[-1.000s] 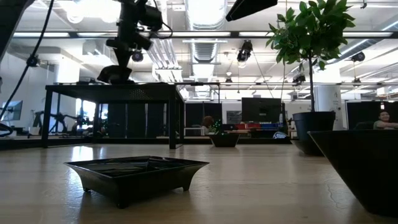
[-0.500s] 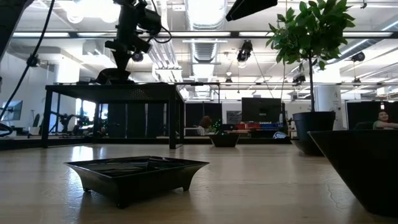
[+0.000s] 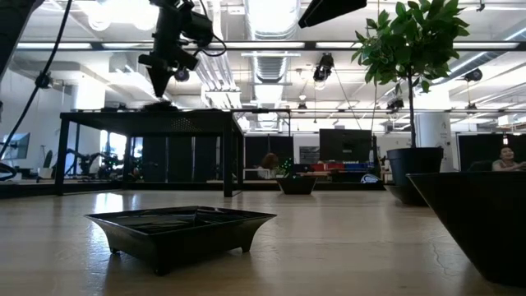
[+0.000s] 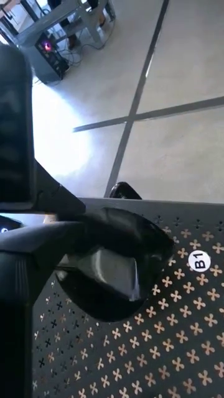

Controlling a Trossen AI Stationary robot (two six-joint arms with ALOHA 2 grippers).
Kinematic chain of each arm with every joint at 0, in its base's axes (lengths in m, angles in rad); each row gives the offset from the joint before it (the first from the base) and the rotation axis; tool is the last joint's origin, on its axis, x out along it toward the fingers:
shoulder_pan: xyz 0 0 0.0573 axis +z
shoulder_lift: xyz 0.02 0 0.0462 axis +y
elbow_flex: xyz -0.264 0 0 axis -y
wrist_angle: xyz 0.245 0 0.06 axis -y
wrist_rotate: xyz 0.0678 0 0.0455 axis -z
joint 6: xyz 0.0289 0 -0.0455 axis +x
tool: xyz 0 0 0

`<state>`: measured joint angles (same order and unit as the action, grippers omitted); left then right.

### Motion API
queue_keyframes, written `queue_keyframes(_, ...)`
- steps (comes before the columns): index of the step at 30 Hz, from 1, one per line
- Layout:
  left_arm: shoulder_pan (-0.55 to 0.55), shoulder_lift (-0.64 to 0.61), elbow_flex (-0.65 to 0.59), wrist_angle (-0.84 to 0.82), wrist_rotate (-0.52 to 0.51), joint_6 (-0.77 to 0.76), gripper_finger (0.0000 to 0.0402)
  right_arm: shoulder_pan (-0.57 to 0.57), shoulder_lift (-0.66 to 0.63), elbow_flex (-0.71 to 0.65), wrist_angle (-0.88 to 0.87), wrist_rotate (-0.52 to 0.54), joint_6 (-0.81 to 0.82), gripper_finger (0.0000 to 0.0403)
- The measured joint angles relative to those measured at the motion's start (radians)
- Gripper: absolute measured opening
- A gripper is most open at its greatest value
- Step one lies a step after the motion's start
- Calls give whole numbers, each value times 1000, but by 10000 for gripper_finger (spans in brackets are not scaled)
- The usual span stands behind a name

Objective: Pick & Place Mini shaped plates
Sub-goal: Stack the leaf shaped plate on top of the leaf shaped plate on the shelf, then stack the distorted square plate on top of the stacked distorted square plate on the shelf

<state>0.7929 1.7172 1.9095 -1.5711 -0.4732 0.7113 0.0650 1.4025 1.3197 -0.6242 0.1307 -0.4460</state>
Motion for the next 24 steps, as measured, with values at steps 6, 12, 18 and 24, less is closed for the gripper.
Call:
queue_keyframes(6,0,0,0,6,-64,0,47,0,0,0,0,0,0,111)
queue_keyframes(12,0,-1,-1,44,-130,8,48,0,0,0,0,0,1,111)
queue_keyframes(18,0,-1,-1,94,-88,-33,48,0,0,0,0,0,1,111)
queue_keyframes(24,-39,-41,11,117,-84,-80,48,0,-4,0,0,3,-6,111)
